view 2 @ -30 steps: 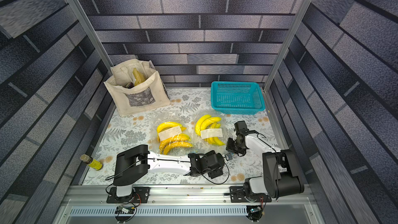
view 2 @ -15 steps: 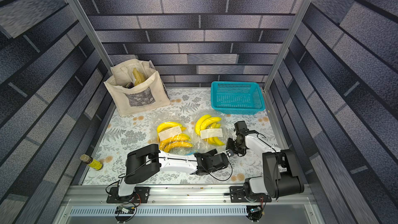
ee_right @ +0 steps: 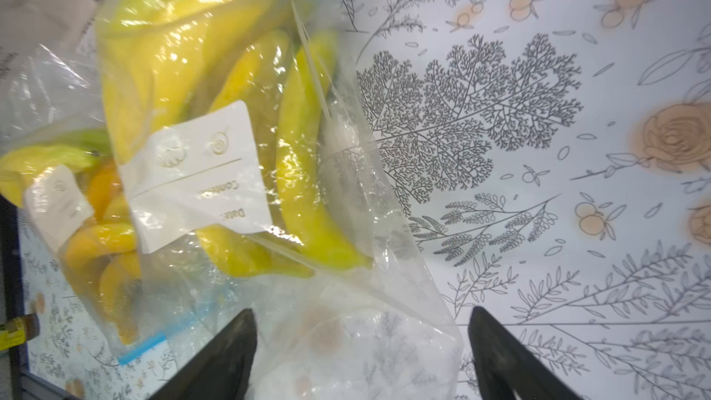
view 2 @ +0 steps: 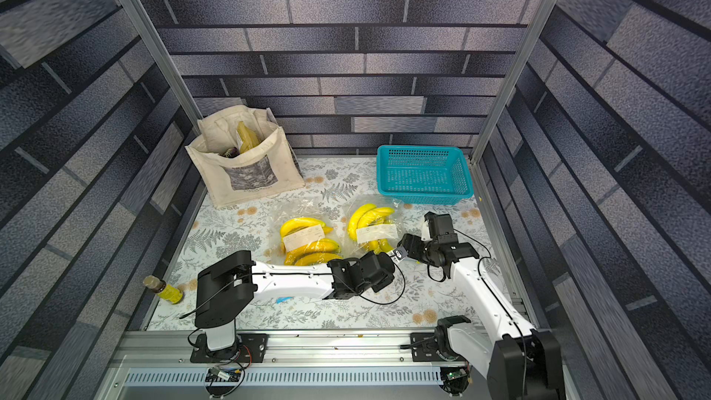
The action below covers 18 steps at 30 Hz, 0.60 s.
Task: Open the zip-top bag and take out the banana
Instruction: Pick up the zipper food storage bag at the center of the board.
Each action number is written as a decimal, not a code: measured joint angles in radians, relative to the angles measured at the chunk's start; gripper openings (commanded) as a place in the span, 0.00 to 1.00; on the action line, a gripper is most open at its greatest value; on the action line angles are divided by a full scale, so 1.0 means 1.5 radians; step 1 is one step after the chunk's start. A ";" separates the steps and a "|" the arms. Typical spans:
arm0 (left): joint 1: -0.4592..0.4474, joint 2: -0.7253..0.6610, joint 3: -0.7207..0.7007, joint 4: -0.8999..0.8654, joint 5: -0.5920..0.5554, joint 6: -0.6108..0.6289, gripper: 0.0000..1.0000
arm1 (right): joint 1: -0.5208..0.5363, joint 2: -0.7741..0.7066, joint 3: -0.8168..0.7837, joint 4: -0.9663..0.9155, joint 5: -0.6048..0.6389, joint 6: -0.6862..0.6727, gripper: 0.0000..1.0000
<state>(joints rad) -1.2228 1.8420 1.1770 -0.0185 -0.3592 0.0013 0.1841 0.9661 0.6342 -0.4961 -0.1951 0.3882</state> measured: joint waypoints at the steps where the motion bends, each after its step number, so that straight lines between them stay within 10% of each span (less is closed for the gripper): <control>1: 0.013 -0.007 -0.009 -0.003 0.007 -0.006 0.03 | 0.000 -0.028 -0.004 0.009 0.012 -0.003 0.92; 18: 0.142 -0.043 -0.049 -0.052 0.190 -0.049 0.05 | -0.001 -0.224 -0.185 0.223 -0.035 -0.124 0.69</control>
<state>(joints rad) -1.0092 1.7779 1.1034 -0.0963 -0.0746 -0.0723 0.1829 0.6304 0.3565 -0.1623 -0.2481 0.2020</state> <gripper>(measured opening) 0.050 0.731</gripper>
